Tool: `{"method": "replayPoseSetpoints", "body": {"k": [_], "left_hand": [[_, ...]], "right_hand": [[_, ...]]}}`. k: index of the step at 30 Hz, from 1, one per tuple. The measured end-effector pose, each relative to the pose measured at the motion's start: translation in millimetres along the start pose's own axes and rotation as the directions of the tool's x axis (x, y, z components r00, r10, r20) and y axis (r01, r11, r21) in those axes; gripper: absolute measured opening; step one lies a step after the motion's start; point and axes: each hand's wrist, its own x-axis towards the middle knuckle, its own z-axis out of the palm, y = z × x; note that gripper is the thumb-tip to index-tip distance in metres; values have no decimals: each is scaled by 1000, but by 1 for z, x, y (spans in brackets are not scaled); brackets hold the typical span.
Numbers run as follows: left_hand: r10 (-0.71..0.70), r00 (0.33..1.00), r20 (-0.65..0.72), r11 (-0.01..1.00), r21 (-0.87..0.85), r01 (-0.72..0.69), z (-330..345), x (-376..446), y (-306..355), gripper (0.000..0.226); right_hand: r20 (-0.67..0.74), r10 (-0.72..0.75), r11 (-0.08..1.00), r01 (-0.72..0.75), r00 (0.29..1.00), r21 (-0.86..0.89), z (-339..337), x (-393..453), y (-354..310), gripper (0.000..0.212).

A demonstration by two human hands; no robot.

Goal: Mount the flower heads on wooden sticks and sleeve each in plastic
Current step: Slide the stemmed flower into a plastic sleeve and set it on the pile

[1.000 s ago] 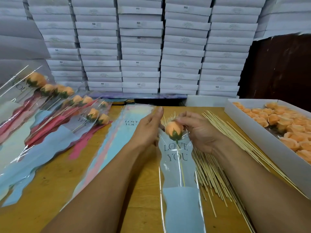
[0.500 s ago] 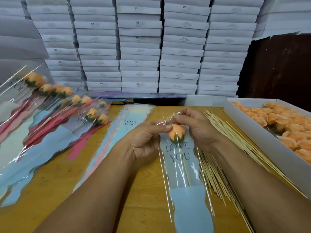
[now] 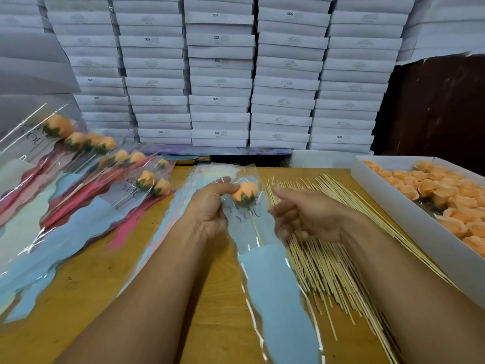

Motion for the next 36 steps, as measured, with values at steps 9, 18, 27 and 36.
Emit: {"method": "replayPoseSetpoints", "body": {"k": [9,18,27,36], "left_hand": [[126,962,-242,990,-27,-136,-8,9,9,39],[370,825,-427,929,176,-326,-6,5,25,61],[518,855,-21,259,957,-134,37,1,22,53],[121,974,192,-243,957,-159,50,-37,14,40]], "right_hand": [[571,147,972,-12,808,-234,9,-11,-4,17],[632,82,990,11,771,-141,25,-6,-1,15],[242,-38,995,16,970,94,23,1,-2,9],[-17,16,994,-15,1000,109,23,10,3,14]]}}
